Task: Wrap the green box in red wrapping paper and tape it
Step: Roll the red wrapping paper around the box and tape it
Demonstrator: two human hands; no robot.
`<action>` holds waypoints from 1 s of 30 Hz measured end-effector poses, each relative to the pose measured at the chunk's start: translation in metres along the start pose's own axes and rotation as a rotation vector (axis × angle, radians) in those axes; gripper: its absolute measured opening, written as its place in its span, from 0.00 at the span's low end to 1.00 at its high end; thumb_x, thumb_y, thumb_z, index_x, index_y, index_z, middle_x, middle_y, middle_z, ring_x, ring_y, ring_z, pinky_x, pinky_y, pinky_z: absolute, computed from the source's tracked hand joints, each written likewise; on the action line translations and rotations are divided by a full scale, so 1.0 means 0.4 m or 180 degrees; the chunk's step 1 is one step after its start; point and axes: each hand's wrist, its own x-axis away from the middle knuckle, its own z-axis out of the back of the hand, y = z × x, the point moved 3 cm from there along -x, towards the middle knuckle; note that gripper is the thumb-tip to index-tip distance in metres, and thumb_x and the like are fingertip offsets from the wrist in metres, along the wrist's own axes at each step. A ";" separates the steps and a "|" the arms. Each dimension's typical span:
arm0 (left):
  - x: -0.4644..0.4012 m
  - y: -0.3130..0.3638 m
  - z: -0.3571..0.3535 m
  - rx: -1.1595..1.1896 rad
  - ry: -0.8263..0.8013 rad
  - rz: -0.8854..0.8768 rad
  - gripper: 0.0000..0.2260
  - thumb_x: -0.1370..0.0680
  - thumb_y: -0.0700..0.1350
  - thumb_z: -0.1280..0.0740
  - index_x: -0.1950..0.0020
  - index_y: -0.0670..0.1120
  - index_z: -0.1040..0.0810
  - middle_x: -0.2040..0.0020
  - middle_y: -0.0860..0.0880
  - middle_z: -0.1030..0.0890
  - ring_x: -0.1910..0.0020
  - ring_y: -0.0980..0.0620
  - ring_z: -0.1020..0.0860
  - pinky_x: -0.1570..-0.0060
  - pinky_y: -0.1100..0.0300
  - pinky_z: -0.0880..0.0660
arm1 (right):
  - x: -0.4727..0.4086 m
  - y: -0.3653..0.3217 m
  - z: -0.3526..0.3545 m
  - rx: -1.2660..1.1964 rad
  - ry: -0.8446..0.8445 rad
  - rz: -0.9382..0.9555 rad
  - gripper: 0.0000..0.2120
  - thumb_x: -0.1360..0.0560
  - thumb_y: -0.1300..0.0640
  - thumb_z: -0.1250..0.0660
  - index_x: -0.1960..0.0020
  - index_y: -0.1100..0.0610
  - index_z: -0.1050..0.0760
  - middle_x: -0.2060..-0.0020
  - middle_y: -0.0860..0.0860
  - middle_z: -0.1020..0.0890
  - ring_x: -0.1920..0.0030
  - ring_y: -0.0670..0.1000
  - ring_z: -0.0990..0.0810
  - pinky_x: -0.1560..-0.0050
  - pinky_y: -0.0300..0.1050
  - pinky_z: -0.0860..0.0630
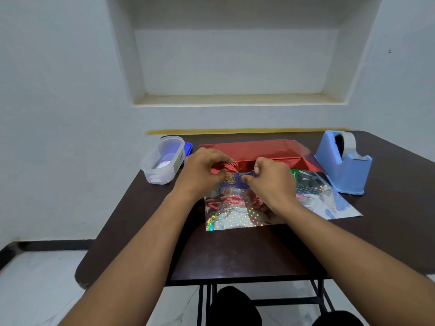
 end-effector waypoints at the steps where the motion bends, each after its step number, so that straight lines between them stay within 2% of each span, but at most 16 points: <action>1: 0.001 0.014 0.001 -0.0229 0.0016 -0.0144 0.14 0.31 0.43 0.26 0.47 0.55 0.13 0.50 0.64 0.19 0.46 0.54 0.23 0.46 0.44 0.23 | 0.002 0.004 0.004 -0.0128 -0.0067 -0.0054 0.21 0.30 0.46 0.23 0.65 0.52 0.33 0.68 0.47 0.21 0.63 0.55 0.21 0.66 0.45 0.34; 3: -0.005 0.049 0.006 -0.0579 0.0148 -0.0392 0.11 0.30 0.49 0.26 0.49 0.57 0.13 0.49 0.61 0.18 0.46 0.52 0.24 0.49 0.44 0.26 | 0.009 0.017 0.011 -0.0403 -0.0328 -0.0152 0.19 0.31 0.47 0.21 0.66 0.54 0.29 0.71 0.47 0.21 0.68 0.51 0.22 0.68 0.43 0.33; 4: -0.010 0.068 0.009 -0.0592 0.0056 -0.0487 0.09 0.30 0.51 0.26 0.51 0.57 0.13 0.51 0.60 0.18 0.48 0.53 0.24 0.49 0.45 0.26 | 0.013 0.024 0.014 -0.0563 -0.0489 -0.0181 0.18 0.32 0.47 0.20 0.66 0.55 0.27 0.72 0.48 0.20 0.71 0.50 0.20 0.69 0.42 0.30; 6: -0.013 0.102 0.013 -0.0185 -0.0788 -0.0346 0.05 0.28 0.54 0.24 0.54 0.57 0.12 0.55 0.59 0.17 0.54 0.58 0.22 0.51 0.50 0.23 | 0.018 0.035 0.029 -0.0758 -0.0781 -0.0212 0.16 0.33 0.48 0.19 0.65 0.55 0.23 0.73 0.49 0.17 0.72 0.49 0.17 0.67 0.42 0.23; 9: 0.007 0.121 0.005 0.0111 -0.2402 0.0303 0.09 0.31 0.52 0.18 0.53 0.55 0.12 0.57 0.57 0.15 0.59 0.60 0.18 0.57 0.62 0.21 | 0.029 0.040 0.076 -0.0842 -0.1206 -0.0152 0.10 0.31 0.52 0.19 0.63 0.54 0.19 0.70 0.49 0.15 0.70 0.46 0.17 0.66 0.39 0.21; 11: 0.027 0.113 0.000 0.0063 -0.2757 0.0411 0.12 0.32 0.51 0.16 0.51 0.54 0.11 0.58 0.54 0.14 0.62 0.58 0.17 0.61 0.64 0.22 | 0.038 0.030 0.108 -0.0825 -0.1532 0.0093 0.06 0.29 0.55 0.20 0.60 0.53 0.17 0.67 0.49 0.14 0.68 0.44 0.17 0.67 0.37 0.22; 14: 0.033 0.103 0.000 0.0223 -0.2514 0.0461 0.06 0.29 0.46 0.18 0.54 0.52 0.11 0.61 0.55 0.15 0.64 0.60 0.18 0.62 0.66 0.25 | 0.053 0.024 0.143 -0.0481 -0.1946 0.0571 0.07 0.29 0.49 0.20 0.54 0.49 0.14 0.61 0.46 0.12 0.60 0.43 0.15 0.56 0.39 0.19; 17: 0.027 0.100 0.008 0.0158 -0.2467 0.0463 0.02 0.24 0.44 0.22 0.53 0.49 0.13 0.62 0.57 0.15 0.63 0.62 0.20 0.59 0.68 0.25 | 0.066 0.031 0.158 -0.0046 -0.2265 0.0893 0.20 0.33 0.42 0.19 0.43 0.46 0.16 0.48 0.40 0.15 0.51 0.41 0.16 0.46 0.40 0.22; 19: 0.015 0.093 0.019 0.0114 -0.2378 0.0519 0.02 0.21 0.43 0.26 0.53 0.49 0.16 0.64 0.58 0.17 0.65 0.62 0.21 0.57 0.63 0.24 | 0.066 0.046 0.163 0.0225 -0.2083 0.1078 0.28 0.33 0.46 0.18 0.36 0.47 0.21 0.44 0.40 0.18 0.48 0.44 0.17 0.44 0.41 0.24; 21: 0.004 0.088 0.032 0.0037 -0.2164 0.0571 0.05 0.19 0.43 0.30 0.54 0.50 0.20 0.67 0.58 0.20 0.68 0.62 0.25 0.59 0.61 0.25 | 0.058 0.063 0.169 0.0468 -0.1742 0.1247 0.27 0.30 0.55 0.22 0.33 0.48 0.23 0.43 0.44 0.18 0.46 0.48 0.20 0.44 0.44 0.24; 23: -0.002 0.093 0.044 0.0030 -0.1894 0.0641 0.06 0.17 0.42 0.33 0.53 0.50 0.24 0.65 0.57 0.23 0.66 0.59 0.26 0.63 0.66 0.28 | 0.048 0.078 0.178 0.0438 -0.1504 0.1191 0.25 0.29 0.61 0.30 0.33 0.47 0.22 0.44 0.47 0.17 0.48 0.49 0.21 0.44 0.49 0.21; 25: -0.004 0.101 0.049 -0.0001 -0.1729 0.0654 0.05 0.17 0.42 0.34 0.52 0.51 0.25 0.62 0.56 0.24 0.64 0.56 0.26 0.66 0.70 0.30 | 0.035 0.079 0.191 0.0231 -0.1294 0.1072 0.24 0.29 0.64 0.35 0.36 0.46 0.22 0.47 0.48 0.16 0.50 0.50 0.21 0.45 0.51 0.21; 27: -0.005 0.114 0.047 0.0134 -0.1586 0.0663 0.02 0.17 0.46 0.33 0.48 0.53 0.24 0.56 0.57 0.21 0.58 0.56 0.23 0.60 0.69 0.28 | 0.020 0.070 0.207 0.0129 -0.1173 0.1018 0.24 0.29 0.62 0.36 0.36 0.45 0.22 0.50 0.47 0.17 0.50 0.51 0.20 0.46 0.52 0.20; 28: -0.002 0.118 0.043 0.0175 -0.1571 0.0608 0.06 0.19 0.52 0.30 0.44 0.55 0.24 0.50 0.57 0.20 0.52 0.58 0.22 0.54 0.66 0.26 | 0.014 0.061 0.214 0.0139 -0.1142 0.1029 0.24 0.29 0.61 0.36 0.36 0.43 0.23 0.51 0.46 0.18 0.50 0.51 0.20 0.46 0.53 0.20; 30: 0.002 0.134 0.033 -0.0179 -0.1713 0.0322 0.29 0.27 0.64 0.25 0.31 0.57 0.29 0.38 0.58 0.23 0.40 0.58 0.23 0.42 0.59 0.26 | 0.001 0.043 0.225 0.0170 -0.1104 0.1070 0.24 0.29 0.59 0.37 0.36 0.42 0.24 0.52 0.43 0.18 0.49 0.50 0.20 0.45 0.55 0.21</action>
